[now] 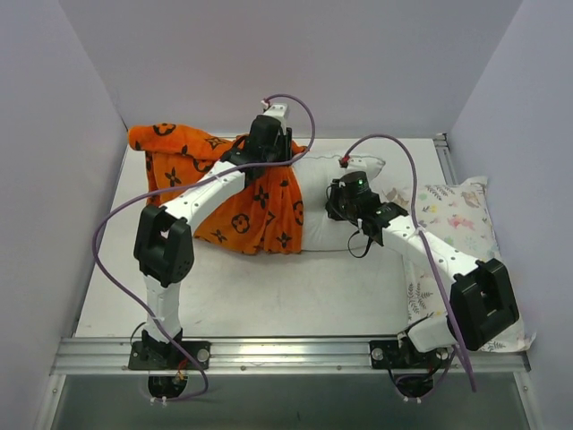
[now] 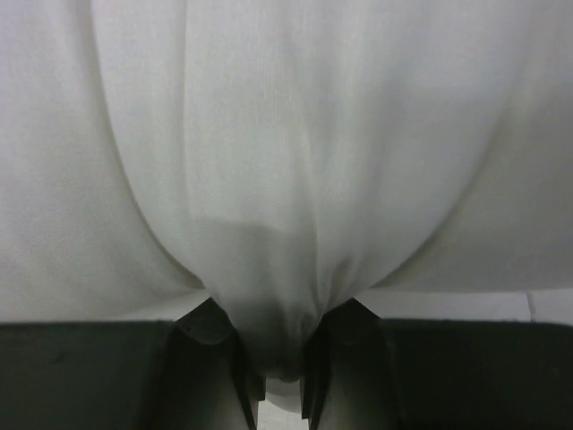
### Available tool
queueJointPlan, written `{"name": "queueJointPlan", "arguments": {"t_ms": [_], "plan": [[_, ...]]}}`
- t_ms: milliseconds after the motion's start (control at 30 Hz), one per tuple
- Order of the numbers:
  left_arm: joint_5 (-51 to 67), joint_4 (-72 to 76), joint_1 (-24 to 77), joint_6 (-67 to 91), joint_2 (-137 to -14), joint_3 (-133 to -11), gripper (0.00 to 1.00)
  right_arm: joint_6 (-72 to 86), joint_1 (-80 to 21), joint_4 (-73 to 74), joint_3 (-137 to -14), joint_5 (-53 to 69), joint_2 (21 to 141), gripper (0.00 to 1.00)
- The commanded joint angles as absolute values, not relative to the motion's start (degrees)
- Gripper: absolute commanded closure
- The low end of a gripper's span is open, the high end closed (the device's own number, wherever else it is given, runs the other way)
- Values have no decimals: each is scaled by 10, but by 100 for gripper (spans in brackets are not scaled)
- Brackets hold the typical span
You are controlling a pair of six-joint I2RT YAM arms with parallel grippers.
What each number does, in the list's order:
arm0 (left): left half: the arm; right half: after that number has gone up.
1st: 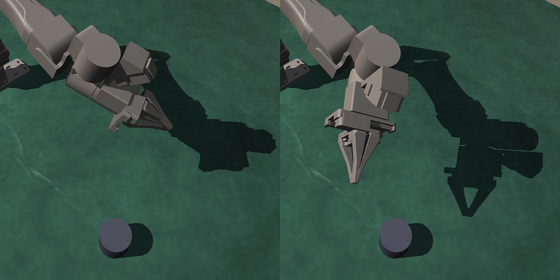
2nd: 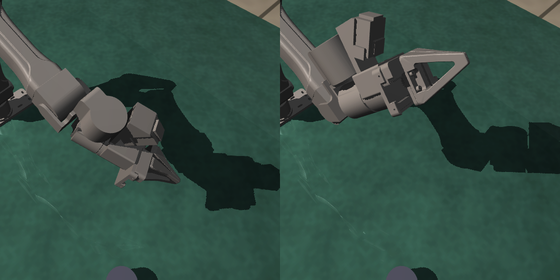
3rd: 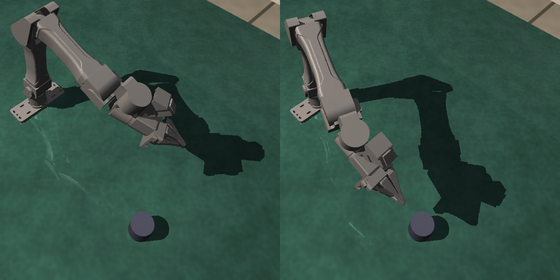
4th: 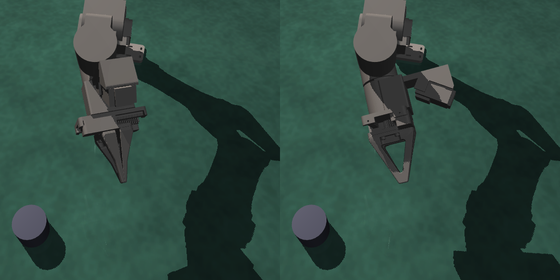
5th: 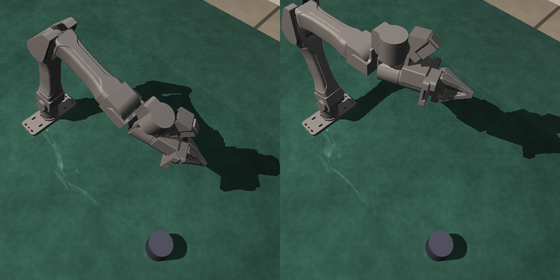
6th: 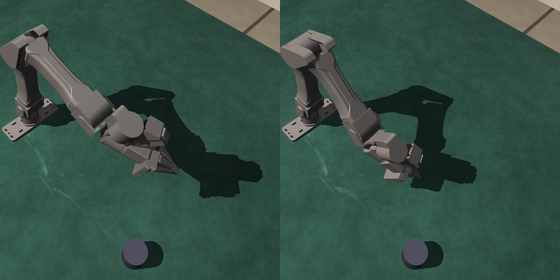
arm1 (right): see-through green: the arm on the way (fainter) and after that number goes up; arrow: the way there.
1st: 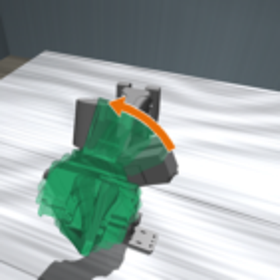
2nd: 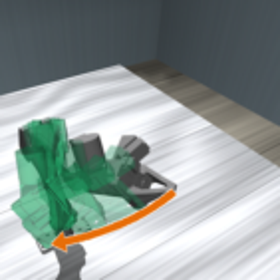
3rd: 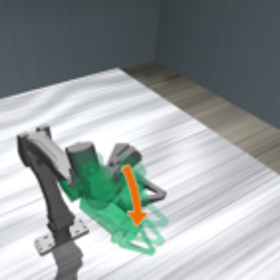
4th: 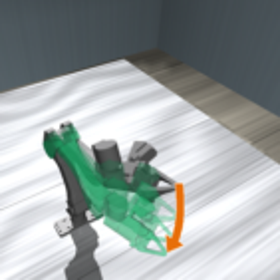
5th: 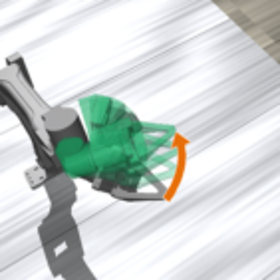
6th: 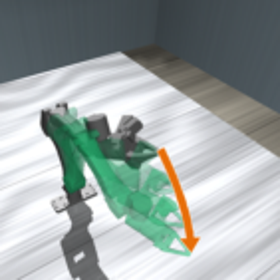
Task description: Remove the pillowcase from the pillow
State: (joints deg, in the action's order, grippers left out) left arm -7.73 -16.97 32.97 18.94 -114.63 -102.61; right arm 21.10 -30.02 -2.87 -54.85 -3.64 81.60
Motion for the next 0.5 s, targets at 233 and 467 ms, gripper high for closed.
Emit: {"name": "queueJointPlan", "arguments": {"t_ms": [233,467], "plan": [[-162,-215,385,175,-977,-1020,13,229,-241,130,-622,31,792,100],[-332,-145,460,151,-820,-878,3,217,-226,174,-674,49,799,100]]}}
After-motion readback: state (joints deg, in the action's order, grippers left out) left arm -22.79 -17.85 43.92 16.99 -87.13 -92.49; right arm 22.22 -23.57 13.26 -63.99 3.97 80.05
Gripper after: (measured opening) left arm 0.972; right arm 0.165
